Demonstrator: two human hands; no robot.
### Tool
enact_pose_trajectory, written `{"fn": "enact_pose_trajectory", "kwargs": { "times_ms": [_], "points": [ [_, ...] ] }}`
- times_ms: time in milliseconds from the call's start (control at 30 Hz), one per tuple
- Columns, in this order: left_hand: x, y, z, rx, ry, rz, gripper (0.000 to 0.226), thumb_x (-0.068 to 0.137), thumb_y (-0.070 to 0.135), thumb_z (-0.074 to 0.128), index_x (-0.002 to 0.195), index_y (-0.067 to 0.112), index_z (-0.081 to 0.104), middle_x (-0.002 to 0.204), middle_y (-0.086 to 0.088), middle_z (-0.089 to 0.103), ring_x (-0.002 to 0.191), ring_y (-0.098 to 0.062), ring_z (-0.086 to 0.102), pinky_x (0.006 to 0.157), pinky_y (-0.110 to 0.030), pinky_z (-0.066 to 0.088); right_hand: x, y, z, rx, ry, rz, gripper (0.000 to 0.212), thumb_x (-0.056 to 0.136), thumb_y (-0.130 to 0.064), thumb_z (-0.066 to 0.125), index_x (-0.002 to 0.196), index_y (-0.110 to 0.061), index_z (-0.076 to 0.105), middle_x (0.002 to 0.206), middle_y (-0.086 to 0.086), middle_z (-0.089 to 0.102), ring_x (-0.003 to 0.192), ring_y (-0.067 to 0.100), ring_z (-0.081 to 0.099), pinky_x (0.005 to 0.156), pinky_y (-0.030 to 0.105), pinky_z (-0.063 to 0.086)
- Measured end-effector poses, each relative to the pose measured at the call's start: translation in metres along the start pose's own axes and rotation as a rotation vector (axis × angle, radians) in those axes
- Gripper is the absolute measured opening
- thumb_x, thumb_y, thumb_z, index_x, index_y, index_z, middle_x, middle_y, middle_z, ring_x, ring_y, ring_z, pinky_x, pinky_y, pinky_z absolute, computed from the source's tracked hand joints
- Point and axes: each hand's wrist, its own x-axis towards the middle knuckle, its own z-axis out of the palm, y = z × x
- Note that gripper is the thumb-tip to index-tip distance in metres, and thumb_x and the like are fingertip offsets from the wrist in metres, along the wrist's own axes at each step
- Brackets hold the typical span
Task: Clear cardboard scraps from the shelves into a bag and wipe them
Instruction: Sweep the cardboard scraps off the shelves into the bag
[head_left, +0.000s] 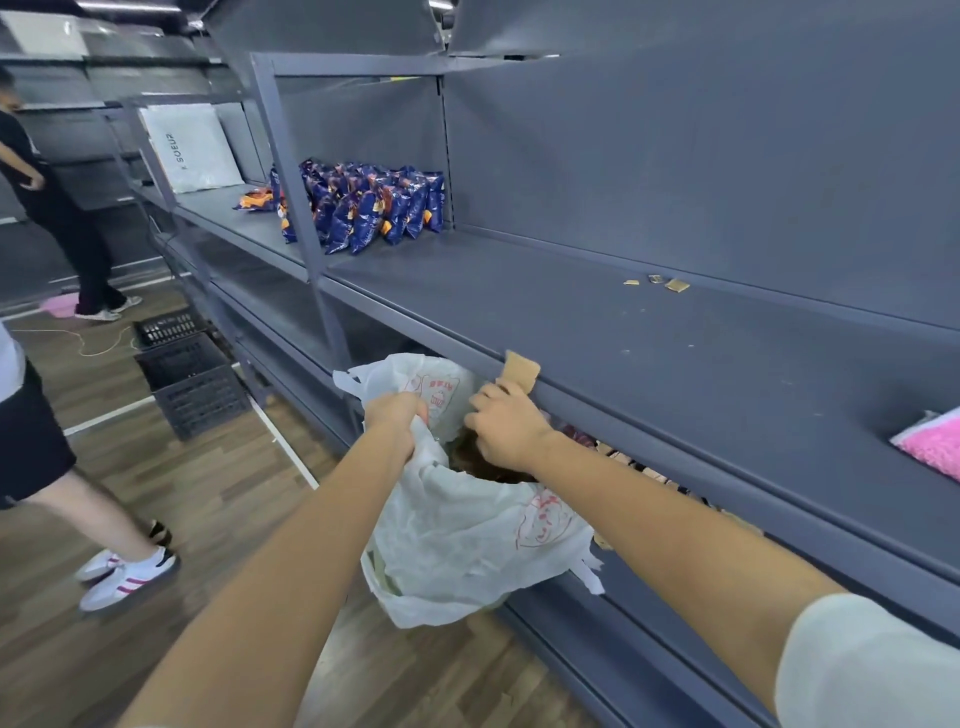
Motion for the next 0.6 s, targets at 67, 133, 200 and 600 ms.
{"fn": "enact_pose_trajectory", "kwargs": {
  "times_ms": [67,133,200,600],
  "points": [
    [0.001,0.0,-0.002,-0.01,-0.016,-0.003,0.024,0.077,-0.006,0.054,0.096,0.005,0.048,0.073,-0.007,0.045,0.081,-0.024,0.049,0.054,-0.027,0.041,0.0,-0.005,0.003,0.08,-0.026,-0.001,0.034,0.09,-0.026,0.045,0.117,-0.014,0.06,0.122,0.006,0.056,0.122,0.026,0.041,0.111,0.039,0.018],
    [0.002,0.001,-0.004,0.012,-0.026,-0.015,0.026,0.078,-0.005,0.055,0.101,0.007,0.05,0.076,-0.007,0.047,0.08,-0.023,0.049,0.06,-0.029,0.044,0.002,-0.01,0.006,0.13,-0.075,0.01,0.037,0.09,-0.031,0.046,0.121,-0.015,0.058,0.123,0.006,0.055,0.121,0.027,0.042,0.109,0.038,0.022],
    [0.003,0.001,-0.007,0.039,-0.041,-0.023,0.028,0.081,-0.002,0.057,0.107,0.007,0.052,0.084,-0.008,0.05,0.081,-0.022,0.049,0.064,-0.029,0.045,0.004,-0.014,0.007,0.188,-0.129,0.031,0.04,0.089,-0.035,0.048,0.124,-0.016,0.056,0.125,0.007,0.054,0.12,0.027,0.043,0.107,0.038,0.026],
    [0.014,0.005,-0.026,0.079,-0.106,-0.01,0.019,0.082,-0.003,0.054,0.096,0.008,0.046,0.071,-0.006,0.043,0.075,-0.022,0.05,0.063,-0.026,0.043,0.021,-0.026,-0.004,0.398,-0.093,0.252,0.03,0.093,-0.017,0.037,0.102,-0.009,0.063,0.103,0.011,0.066,0.09,0.029,0.058,0.063,0.027,0.036]
  ]
}}
